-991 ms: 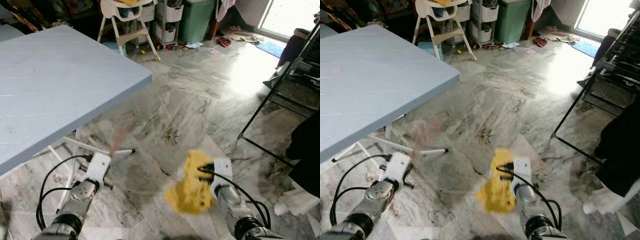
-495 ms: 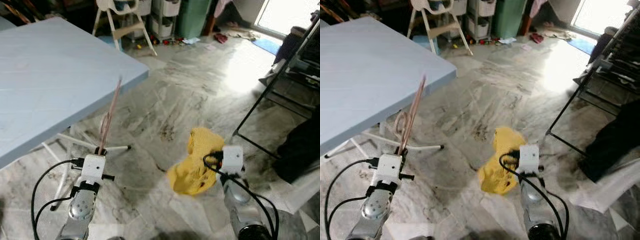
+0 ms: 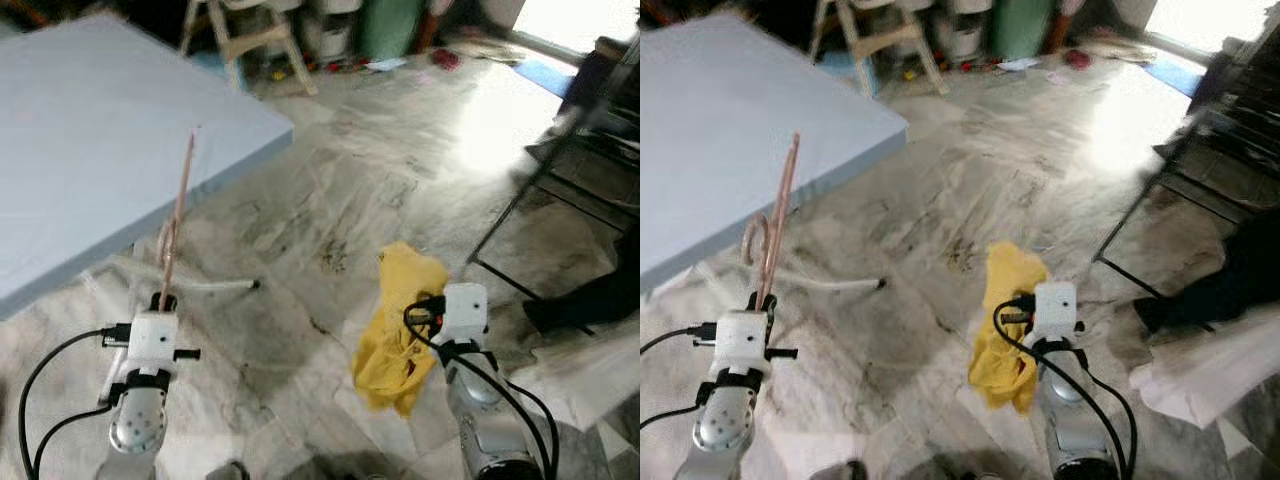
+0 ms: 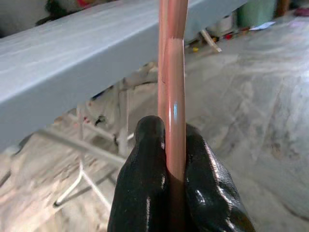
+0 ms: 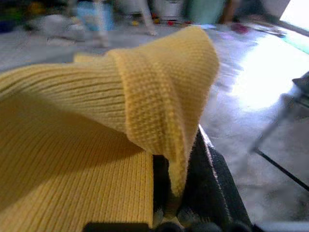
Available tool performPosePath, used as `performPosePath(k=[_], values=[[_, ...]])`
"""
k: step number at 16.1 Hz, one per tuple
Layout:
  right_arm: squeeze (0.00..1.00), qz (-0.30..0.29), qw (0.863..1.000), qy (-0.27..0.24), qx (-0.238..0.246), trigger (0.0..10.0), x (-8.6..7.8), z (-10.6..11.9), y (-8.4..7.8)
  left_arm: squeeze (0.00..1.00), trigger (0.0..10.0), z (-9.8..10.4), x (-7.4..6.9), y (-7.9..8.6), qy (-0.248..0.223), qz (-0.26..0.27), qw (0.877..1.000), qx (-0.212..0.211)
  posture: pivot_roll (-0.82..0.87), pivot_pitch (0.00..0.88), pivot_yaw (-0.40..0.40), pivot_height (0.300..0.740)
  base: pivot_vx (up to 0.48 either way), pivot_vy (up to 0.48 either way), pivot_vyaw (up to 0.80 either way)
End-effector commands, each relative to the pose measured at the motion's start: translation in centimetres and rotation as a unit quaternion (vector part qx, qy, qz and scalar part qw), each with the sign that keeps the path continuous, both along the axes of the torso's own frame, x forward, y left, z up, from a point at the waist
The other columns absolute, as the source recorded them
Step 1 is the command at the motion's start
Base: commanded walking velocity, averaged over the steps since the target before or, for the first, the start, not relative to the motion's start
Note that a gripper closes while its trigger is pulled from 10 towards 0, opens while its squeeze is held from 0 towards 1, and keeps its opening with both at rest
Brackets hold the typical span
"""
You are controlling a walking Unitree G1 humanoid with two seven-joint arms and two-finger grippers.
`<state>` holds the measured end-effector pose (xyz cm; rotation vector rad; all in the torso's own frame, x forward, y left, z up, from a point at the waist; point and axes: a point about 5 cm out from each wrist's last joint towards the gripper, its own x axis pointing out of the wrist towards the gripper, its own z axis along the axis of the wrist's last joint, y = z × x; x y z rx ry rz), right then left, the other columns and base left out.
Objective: Hang hanger
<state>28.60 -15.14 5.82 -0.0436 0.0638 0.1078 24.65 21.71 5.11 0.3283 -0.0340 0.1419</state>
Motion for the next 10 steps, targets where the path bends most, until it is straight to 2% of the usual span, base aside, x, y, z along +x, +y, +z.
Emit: performPosePath(k=[1, 8, 10], values=[[0.00, 0.020, 0.999, -0.029, -0.002, 10.0, 0.5, 1.5, 0.7, 0.00, 10.0, 0.5, 0.1, -0.1, -0.007, 0.000, 1.000, 0.003, 0.02, 0.117, -0.073, 0.740, 0.000, 0.000, 0.79], [0.00, 0.060, 0.997, -0.058, -0.005, 10.0, 0.8, 3.3, 1.8, 0.00, 10.0, 1.2, 0.6, -0.1, -0.011, 0.011, 1.000, 0.013, 0.03, 0.104, -0.084, 0.740, 0.000, 0.000, 0.79], [0.00, 0.073, 0.994, -0.078, 0.003, 10.0, 1.0, 4.6, 2.3, 0.00, 10.0, 2.1, 1.0, -0.1, -0.020, 0.013, 1.000, 0.008, 0.03, 0.108, -0.079, 0.740, 0.000, 0.000, 0.79]])
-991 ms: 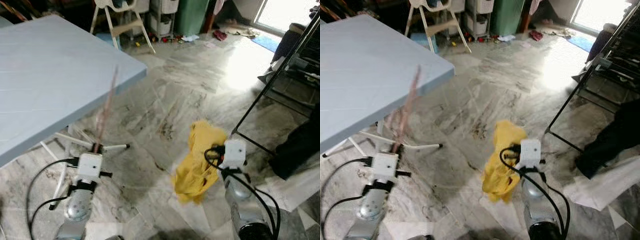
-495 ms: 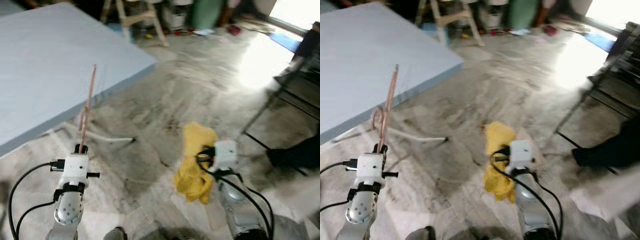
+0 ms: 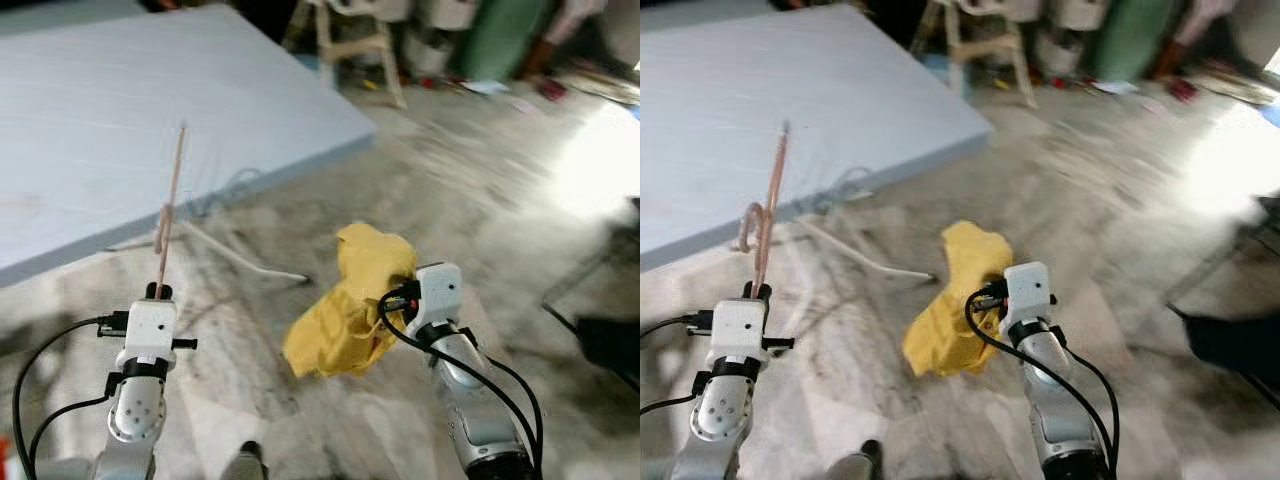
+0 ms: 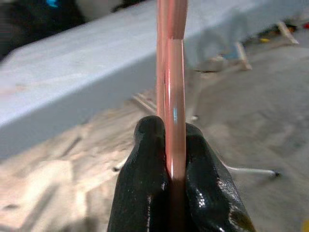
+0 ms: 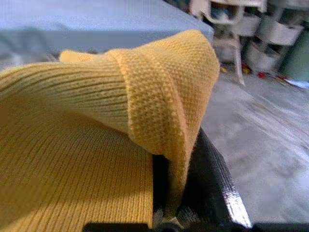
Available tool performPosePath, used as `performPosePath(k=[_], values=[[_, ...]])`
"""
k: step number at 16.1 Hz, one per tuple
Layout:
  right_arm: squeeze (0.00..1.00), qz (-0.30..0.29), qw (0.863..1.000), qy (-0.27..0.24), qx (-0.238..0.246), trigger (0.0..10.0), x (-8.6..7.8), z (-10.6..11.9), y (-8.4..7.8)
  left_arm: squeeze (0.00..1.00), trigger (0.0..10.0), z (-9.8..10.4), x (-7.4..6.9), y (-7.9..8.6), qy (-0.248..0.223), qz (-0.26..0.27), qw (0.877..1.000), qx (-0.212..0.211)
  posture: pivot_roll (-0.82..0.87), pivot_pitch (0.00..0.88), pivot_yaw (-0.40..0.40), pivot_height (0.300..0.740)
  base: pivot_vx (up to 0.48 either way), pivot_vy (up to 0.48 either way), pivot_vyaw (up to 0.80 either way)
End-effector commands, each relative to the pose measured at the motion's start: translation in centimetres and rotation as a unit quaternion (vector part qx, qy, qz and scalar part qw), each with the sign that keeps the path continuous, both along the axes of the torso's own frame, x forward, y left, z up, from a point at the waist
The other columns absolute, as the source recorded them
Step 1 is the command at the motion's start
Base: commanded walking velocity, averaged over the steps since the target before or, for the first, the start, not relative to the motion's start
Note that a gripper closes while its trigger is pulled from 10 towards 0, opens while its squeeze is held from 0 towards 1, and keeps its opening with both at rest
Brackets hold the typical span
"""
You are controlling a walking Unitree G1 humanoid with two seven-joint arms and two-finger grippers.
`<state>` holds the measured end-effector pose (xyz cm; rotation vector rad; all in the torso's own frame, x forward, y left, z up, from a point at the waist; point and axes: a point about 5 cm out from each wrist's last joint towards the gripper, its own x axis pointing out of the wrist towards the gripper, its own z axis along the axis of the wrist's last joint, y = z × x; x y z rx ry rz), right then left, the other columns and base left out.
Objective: Hang hanger
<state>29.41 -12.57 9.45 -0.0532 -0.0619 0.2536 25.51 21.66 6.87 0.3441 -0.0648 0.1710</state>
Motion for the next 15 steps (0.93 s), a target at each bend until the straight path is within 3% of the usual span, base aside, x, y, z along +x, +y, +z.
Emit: performPosePath(k=[1, 4, 10, 15], values=[[0.00, -0.002, 1.000, -0.019, 0.008, 10.0, 0.3, 1.1, -0.2, 0.00, 10.0, 0.4, 0.2, -0.1, -0.004, -0.002, 1.000, -0.001, 0.04, 0.109, -0.077, 0.740, 0.000, 0.000, 0.79], [0.00, -0.012, 1.000, -0.013, 0.023, 10.0, 0.4, 1.0, -0.1, 0.00, 10.0, 0.3, 0.6, -0.5, 0.010, -0.024, 1.000, -0.016, 0.04, 0.110, -0.055, 0.740, 0.000, 0.000, 0.60], [0.00, -0.064, 0.995, 0.014, 0.078, 10.0, 0.6, -0.3, -0.3, 0.00, 10.0, 0.9, 2.3, -1.4, 0.032, -0.069, 0.997, -0.027, 0.04, 0.091, 0.035, 0.740, 0.000, 0.000, 0.00], [0.00, -0.083, 0.994, 0.014, 0.077, 10.0, 0.7, -0.5, -1.3, 0.00, 10.0, 1.7, 3.5, -1.6, 0.019, -0.069, 0.996, -0.048, 0.04, 0.097, 0.016, 0.740, 0.000, 0.000, 0.16]])
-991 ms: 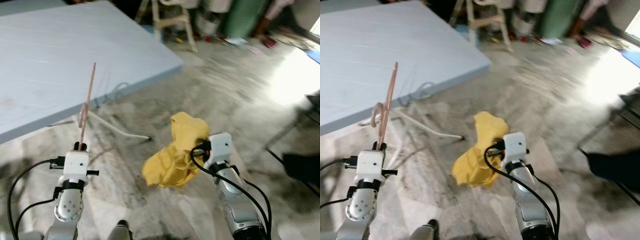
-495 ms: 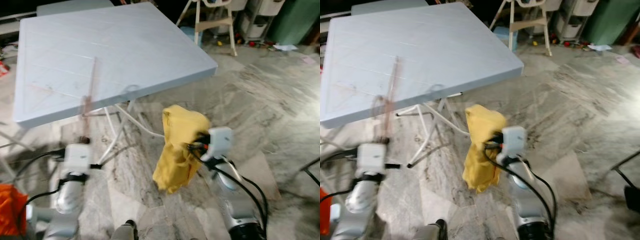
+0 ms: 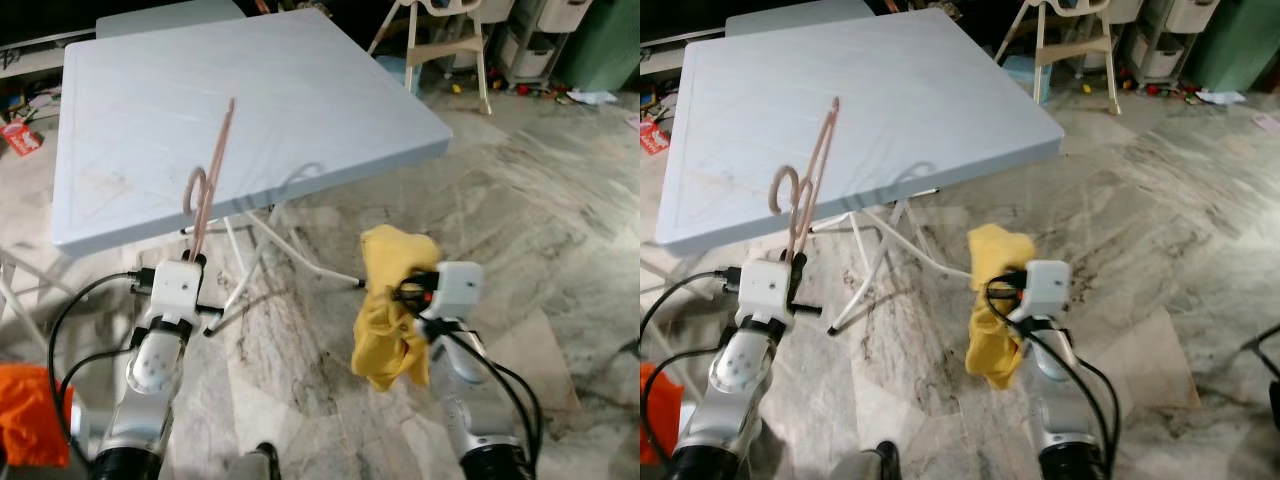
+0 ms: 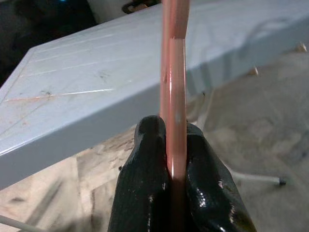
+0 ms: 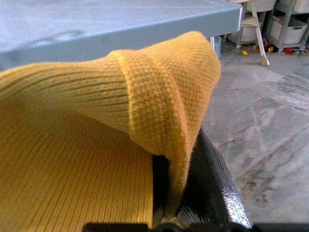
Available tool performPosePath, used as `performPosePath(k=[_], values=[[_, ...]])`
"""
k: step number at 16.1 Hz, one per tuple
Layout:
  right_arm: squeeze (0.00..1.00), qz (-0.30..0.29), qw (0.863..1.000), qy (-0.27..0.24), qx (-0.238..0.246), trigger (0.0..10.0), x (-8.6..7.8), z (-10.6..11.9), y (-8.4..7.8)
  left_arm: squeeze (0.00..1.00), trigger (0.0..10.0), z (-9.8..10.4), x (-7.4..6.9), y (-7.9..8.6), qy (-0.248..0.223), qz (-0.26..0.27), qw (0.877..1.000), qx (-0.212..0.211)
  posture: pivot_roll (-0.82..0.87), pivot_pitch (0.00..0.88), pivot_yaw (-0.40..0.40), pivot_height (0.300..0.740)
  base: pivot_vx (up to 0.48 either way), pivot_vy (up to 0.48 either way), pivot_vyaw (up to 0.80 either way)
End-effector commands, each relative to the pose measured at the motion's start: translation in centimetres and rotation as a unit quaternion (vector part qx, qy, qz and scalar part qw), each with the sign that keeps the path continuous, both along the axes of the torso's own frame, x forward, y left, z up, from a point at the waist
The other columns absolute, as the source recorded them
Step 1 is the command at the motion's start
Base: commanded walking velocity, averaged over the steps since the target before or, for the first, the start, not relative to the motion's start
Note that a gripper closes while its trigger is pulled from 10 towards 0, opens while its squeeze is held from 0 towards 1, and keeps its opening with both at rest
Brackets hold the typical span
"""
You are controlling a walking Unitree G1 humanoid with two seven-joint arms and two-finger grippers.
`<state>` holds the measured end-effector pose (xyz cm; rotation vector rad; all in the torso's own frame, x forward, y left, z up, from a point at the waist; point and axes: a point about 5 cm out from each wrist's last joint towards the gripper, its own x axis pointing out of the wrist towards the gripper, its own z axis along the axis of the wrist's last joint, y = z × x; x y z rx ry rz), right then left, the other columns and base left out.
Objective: Hang hanger
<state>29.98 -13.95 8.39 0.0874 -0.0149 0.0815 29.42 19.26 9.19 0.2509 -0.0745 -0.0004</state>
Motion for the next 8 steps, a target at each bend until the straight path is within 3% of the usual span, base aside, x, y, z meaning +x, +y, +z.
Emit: performPosePath(k=[1, 4, 8], values=[[0.00, 0.004, 1.000, -0.016, 0.004, 10.0, 0.1, 0.5, 0.1, 0.00, 10.0, -0.9, -0.6, 0.8, 0.019, 0.021, 0.999, -0.020, 0.04, 0.104, 0.001, 0.740, 0.270, 0.000, 0.79], [0.00, 0.061, 0.997, -0.041, -0.033, 10.0, -0.3, 1.6, 1.4, 0.00, 10.0, -1.3, -1.7, 0.5, 0.017, 0.027, 0.999, -0.029, 0.04, 0.126, -0.043, 0.740, 0.316, 0.000, 0.77], [0.00, 0.088, 0.991, -0.094, -0.030, 10.0, 0.9, 5.0, 2.2, 0.00, 10.0, -0.3, -1.7, 1.3, 0.000, 0.045, 0.998, -0.033, 0.06, 0.128, -0.069, 0.740, 0.346, 0.000, 0.75]])
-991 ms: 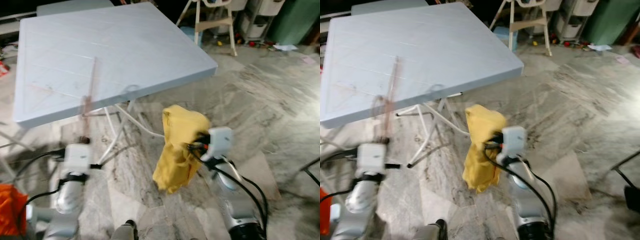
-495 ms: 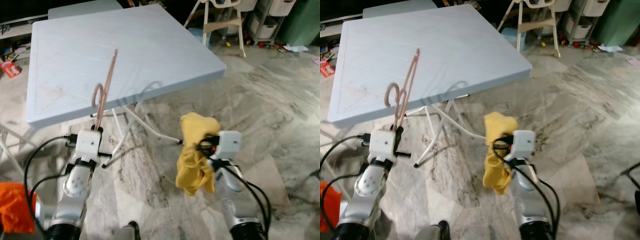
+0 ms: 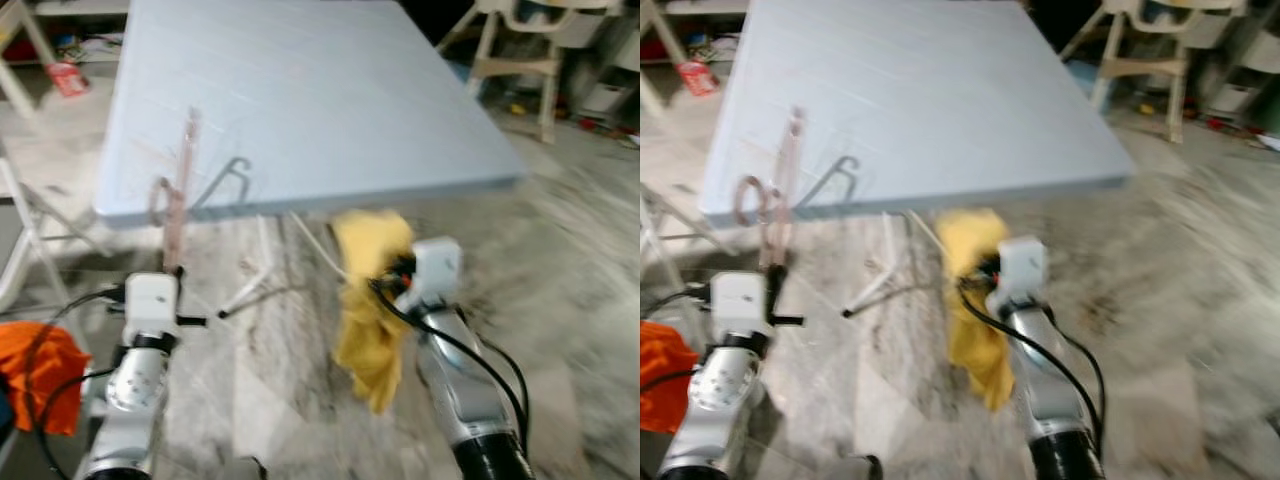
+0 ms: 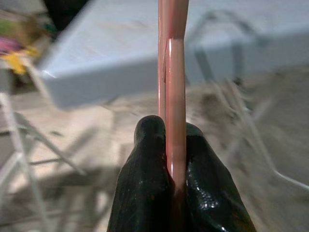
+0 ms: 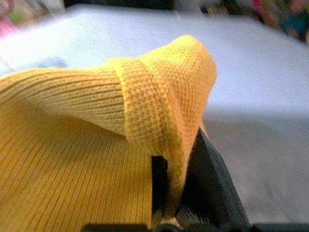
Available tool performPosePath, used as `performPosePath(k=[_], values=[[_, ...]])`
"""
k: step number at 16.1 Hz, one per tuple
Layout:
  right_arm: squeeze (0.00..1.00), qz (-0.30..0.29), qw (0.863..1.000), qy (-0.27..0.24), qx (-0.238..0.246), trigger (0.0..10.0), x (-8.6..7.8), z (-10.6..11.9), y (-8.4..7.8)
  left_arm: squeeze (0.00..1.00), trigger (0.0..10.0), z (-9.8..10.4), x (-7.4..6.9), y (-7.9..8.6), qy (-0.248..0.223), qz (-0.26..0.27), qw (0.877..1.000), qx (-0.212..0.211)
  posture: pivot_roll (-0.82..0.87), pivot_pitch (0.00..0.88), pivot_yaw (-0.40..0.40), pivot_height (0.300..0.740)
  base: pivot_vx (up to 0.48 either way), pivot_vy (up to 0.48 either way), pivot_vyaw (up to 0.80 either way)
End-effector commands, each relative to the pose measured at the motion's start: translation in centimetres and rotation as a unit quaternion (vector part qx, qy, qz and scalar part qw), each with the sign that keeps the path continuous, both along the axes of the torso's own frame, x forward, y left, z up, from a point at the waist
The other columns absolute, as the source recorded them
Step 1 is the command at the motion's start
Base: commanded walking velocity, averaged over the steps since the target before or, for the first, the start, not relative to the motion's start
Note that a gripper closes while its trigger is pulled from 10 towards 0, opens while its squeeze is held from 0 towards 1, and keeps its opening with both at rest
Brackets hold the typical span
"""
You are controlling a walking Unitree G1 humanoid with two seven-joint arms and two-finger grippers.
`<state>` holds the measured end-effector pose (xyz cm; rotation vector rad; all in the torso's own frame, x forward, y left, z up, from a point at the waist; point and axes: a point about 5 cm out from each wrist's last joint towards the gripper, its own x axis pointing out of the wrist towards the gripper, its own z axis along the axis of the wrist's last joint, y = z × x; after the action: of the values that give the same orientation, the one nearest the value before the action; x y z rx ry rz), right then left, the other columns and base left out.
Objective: Hang hanger
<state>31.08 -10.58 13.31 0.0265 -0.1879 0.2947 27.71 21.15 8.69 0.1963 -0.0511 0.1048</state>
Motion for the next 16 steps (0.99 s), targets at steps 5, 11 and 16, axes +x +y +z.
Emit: performPosePath(k=[5, 11, 16], values=[[0.00, -0.021, 1.000, -0.008, 0.009, 10.0, 0.63, 1.13, -1.28, 0.00, 10.0, 0.82, 0.17, -0.76, -0.013, -0.005, 1.000, -0.007, 0.08, 0.116, -0.079, 0.740, 0.353, 0.000, 0.11], [0.00, -0.022, 1.000, -0.009, 0.011, 10.0, 0.61, 1.16, -1.19, 0.00, 10.0, 1.11, 0.31, -0.89, -0.016, -0.012, 1.000, -0.003, 0.08, 0.110, -0.078, 0.740, 0.319, 0.000, 0.00], [0.00, -0.022, 1.000, -0.009, 0.011, 10.0, 0.61, 1.16, -1.19, 0.00, 10.0, 1.11, 0.31, -0.89, -0.016, -0.012, 1.000, -0.003, 0.08, 0.110, -0.078, 0.740, 0.319, 0.000, 0.00]])
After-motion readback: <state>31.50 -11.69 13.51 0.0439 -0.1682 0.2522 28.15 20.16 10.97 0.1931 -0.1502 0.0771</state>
